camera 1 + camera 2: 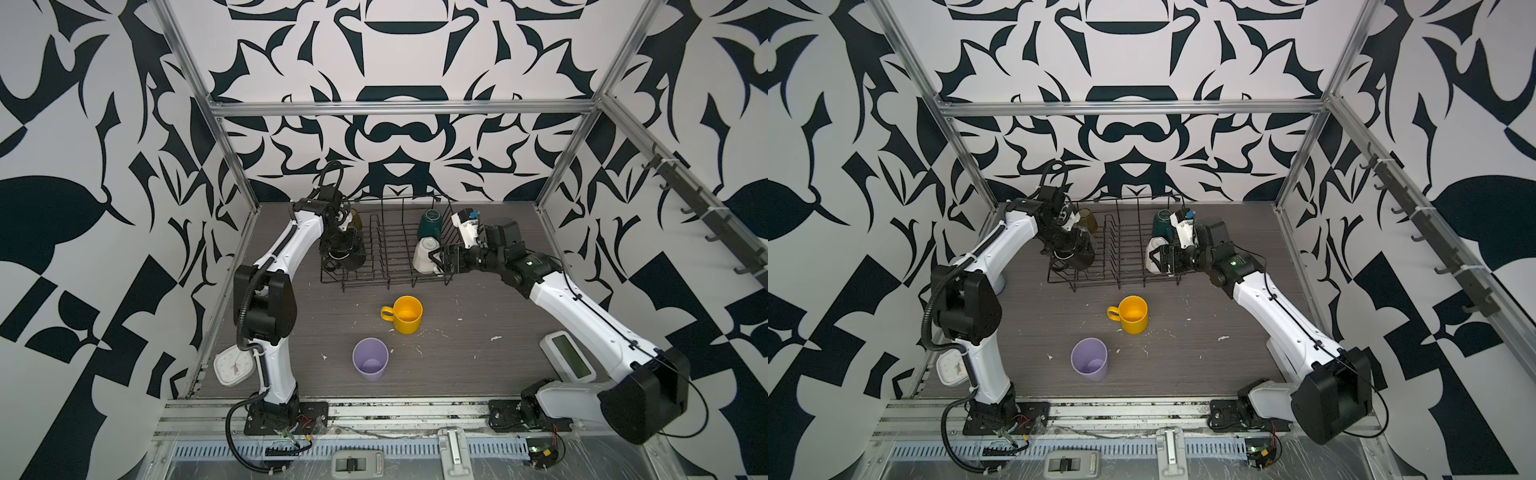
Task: Load the cups into the dish rack
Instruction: 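Lower the black mug into the rack beside the clear cup with the left gripper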
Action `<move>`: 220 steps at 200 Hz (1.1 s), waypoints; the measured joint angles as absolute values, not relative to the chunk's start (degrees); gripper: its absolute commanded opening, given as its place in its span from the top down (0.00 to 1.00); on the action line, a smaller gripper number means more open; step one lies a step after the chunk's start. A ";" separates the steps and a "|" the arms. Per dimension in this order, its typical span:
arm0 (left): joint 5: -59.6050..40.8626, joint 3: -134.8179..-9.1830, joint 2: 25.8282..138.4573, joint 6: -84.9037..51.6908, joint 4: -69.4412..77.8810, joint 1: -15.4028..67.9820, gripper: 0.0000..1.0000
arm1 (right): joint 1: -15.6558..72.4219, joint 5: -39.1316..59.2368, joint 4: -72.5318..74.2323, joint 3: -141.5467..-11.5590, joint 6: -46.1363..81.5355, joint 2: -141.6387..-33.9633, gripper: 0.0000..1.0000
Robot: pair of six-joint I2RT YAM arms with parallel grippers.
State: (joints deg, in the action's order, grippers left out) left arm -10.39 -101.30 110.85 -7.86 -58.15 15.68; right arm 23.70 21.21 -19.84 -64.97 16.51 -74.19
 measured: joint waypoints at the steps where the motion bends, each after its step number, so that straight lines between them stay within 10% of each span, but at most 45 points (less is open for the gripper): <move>1: -10.37 -101.36 110.91 -7.86 -58.17 15.70 1.00 | 23.70 21.23 -19.84 -64.97 16.51 -74.19 0.15; 45: -9.61 -102.13 113.80 -7.86 -59.02 15.81 0.99 | 23.57 21.63 -19.81 -64.95 16.51 -74.19 0.15; 220: -6.28 -103.59 120.57 -10.50 -59.66 16.29 0.18 | 22.94 22.50 -19.44 -64.12 16.53 -74.17 0.16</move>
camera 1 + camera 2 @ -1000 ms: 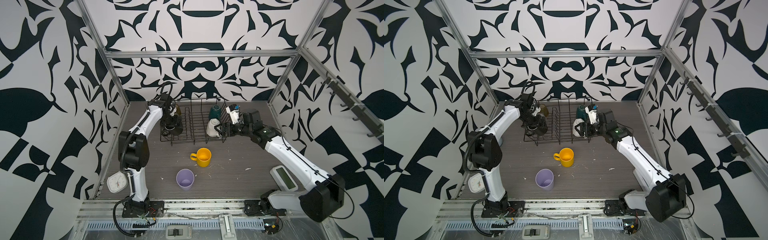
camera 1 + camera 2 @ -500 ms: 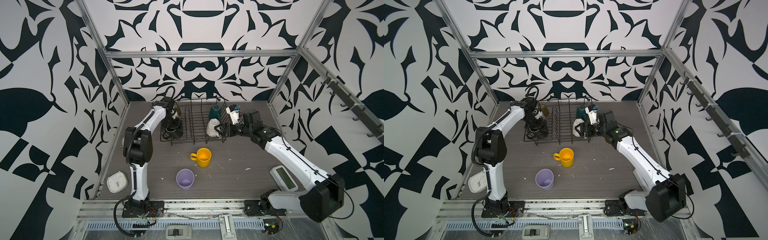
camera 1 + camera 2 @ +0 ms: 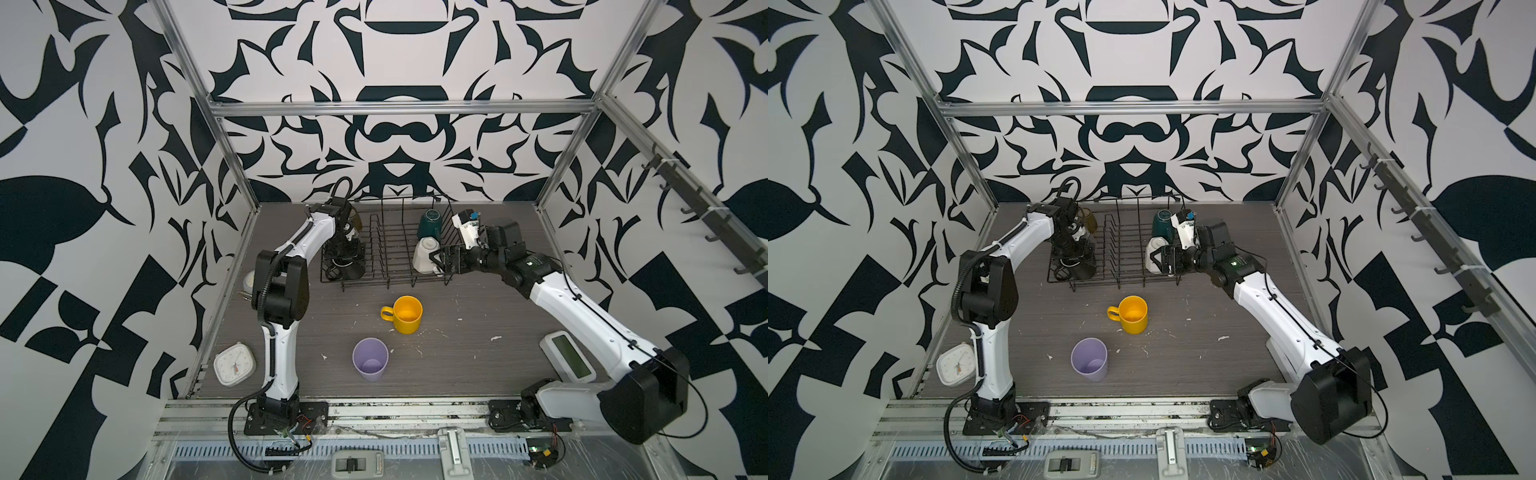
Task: Load the cups into the dish rack
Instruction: 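Lower the black mug into the rack beside the clear cup with the left gripper, then open and lift the left gripper while the right gripper moves toward the lavender cup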
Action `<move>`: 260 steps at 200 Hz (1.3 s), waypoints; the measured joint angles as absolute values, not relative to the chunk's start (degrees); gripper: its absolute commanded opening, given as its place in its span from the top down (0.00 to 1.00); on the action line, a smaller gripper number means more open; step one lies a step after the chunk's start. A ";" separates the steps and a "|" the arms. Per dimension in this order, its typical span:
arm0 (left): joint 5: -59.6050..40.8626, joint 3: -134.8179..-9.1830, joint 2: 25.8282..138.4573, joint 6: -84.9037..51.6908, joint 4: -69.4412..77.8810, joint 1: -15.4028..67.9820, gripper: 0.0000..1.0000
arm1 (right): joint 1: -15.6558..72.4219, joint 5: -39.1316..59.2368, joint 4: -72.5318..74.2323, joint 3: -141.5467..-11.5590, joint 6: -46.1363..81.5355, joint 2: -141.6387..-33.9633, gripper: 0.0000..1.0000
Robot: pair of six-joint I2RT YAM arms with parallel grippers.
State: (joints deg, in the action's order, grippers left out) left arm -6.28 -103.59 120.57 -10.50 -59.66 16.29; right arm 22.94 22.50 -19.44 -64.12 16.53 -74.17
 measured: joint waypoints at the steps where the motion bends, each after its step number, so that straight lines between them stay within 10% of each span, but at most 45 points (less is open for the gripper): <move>1: -6.26 -103.59 120.57 -10.52 -59.66 16.32 0.17 | 22.94 22.48 -19.44 -64.12 16.53 -74.19 0.16; 51: -5.34 -104.03 120.57 -10.85 -59.51 16.53 0.00 | 22.83 22.57 -19.44 -64.07 16.53 -74.17 0.16; 149: -5.23 -104.86 116.75 -11.49 -57.95 16.86 0.01 | 22.83 22.63 -19.99 -64.18 16.47 -74.30 0.19; 260: -0.19 -71.33 71.81 -15.68 -22.20 15.59 0.01 | 30.94 17.76 -28.42 -68.62 12.99 -78.98 0.26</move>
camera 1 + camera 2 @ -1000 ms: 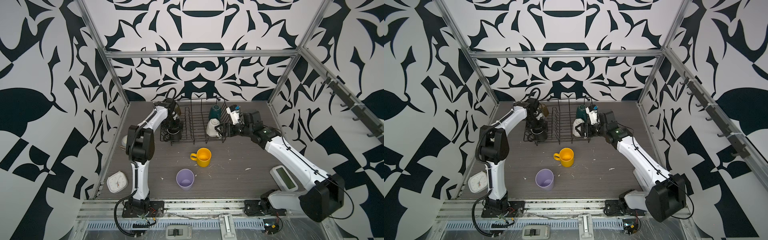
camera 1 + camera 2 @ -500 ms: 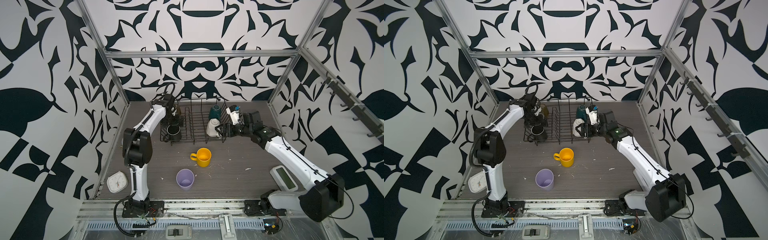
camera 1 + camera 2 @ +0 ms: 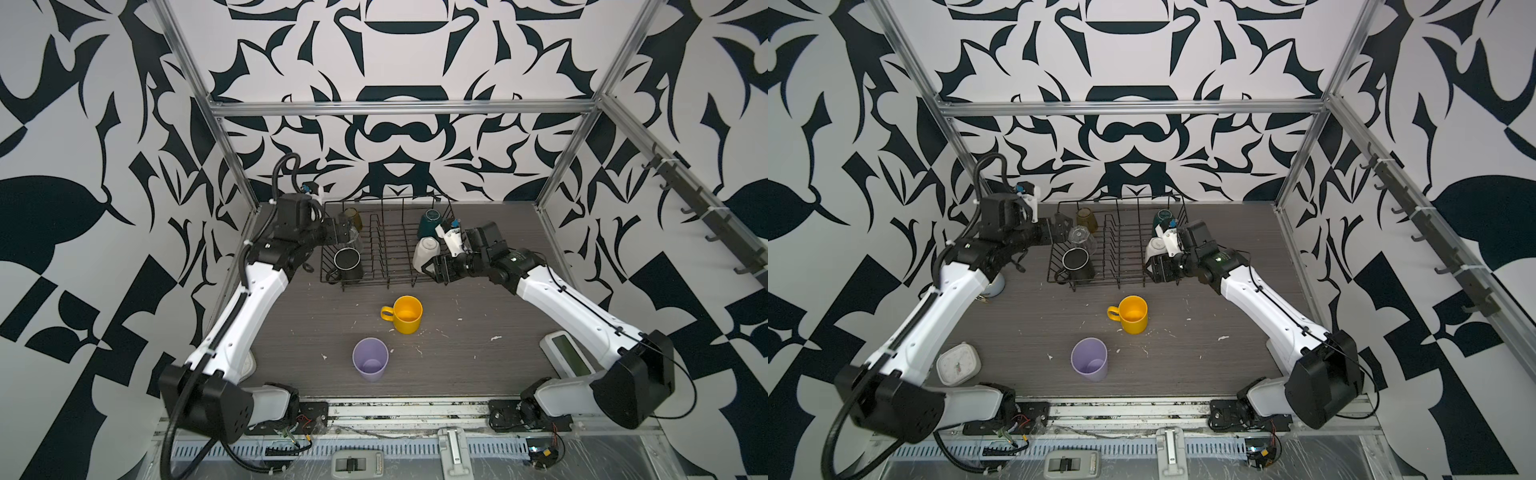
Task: Load the cups into the dish rack
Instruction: 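Open and lift the left gripper while the right gripper moves toward the lavender cup, then lower the right gripper onto the lavender cup and close on its rim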
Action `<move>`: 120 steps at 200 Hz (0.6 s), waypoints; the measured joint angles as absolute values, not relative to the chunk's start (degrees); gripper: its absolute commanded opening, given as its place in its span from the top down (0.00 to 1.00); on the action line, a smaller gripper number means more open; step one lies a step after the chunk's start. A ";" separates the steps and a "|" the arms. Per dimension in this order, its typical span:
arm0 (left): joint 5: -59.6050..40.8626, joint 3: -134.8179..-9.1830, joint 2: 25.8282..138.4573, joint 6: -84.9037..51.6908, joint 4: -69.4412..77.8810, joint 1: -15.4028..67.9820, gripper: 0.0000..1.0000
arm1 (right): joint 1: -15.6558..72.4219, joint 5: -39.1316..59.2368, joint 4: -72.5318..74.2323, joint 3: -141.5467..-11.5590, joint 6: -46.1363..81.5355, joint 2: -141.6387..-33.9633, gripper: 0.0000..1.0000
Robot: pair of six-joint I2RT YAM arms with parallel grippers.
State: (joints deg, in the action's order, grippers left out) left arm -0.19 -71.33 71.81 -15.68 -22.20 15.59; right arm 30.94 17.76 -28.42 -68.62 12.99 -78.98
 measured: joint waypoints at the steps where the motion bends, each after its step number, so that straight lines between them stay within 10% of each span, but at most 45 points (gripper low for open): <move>1: -0.12 -70.87 71.50 -15.68 -21.80 15.57 0.01 | 31.09 17.63 -28.49 -68.66 12.93 -78.98 0.27; 120: 12.91 -53.98 59.81 -24.88 -9.98 11.07 0.01 | 59.20 8.19 -39.03 -72.62 12.80 -83.37 0.35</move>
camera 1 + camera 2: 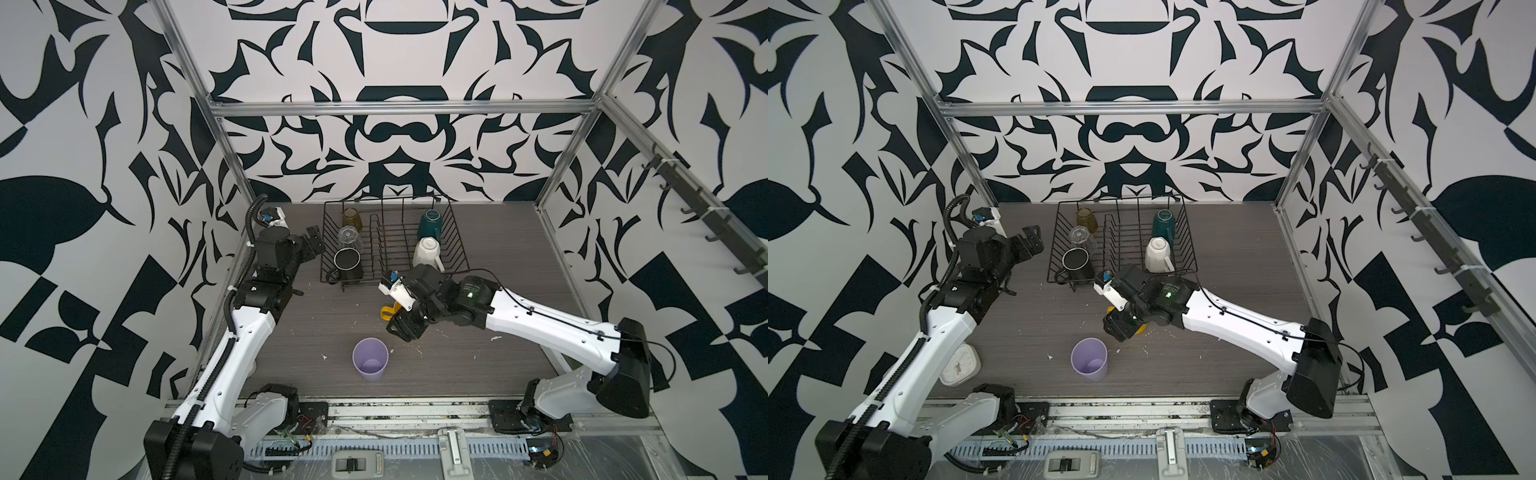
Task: Load the cups into the dish rack
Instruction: 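Lower the right gripper onto the lavender cup and close on its rim, then lift the lavender cup and carry it above the rack with the right gripper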
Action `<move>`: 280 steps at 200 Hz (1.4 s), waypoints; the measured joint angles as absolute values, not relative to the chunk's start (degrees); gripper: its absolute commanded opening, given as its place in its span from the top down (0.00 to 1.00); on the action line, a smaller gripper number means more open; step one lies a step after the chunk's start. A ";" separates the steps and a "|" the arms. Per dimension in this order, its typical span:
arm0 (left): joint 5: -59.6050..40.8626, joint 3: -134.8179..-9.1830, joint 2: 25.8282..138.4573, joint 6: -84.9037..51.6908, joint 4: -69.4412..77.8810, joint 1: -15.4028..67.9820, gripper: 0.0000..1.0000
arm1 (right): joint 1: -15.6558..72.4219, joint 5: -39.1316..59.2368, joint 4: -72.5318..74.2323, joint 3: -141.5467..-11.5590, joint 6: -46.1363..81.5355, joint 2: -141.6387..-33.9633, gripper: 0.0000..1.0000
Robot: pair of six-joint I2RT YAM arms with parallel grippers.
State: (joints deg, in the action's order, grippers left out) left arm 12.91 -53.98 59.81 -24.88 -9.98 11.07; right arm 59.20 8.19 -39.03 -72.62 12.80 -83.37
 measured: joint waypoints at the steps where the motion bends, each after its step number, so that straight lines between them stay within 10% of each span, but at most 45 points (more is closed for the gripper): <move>1: 12.91 -53.95 59.81 -24.91 -9.98 11.05 0.01 | 59.37 8.16 -39.09 -72.64 12.86 -83.44 0.35; 94: 12.73 -51.90 57.32 -26.44 -8.71 10.09 0.01 | 66.52 6.17 -39.88 -75.16 17.23 -91.46 0.44; 192: 14.81 -46.52 49.43 -26.59 -6.28 8.99 0.01 | 67.96 5.63 -40.14 -79.40 19.14 -100.36 1.00; 280: 6.33 -45.01 48.86 -28.21 -2.85 6.66 0.01 | 53.39 14.28 -33.98 -74.39 21.17 -86.28 1.00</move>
State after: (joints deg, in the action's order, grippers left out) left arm 6.33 -45.01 48.86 -28.21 -2.85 6.66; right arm 53.39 14.28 -33.98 -74.39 21.17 -86.28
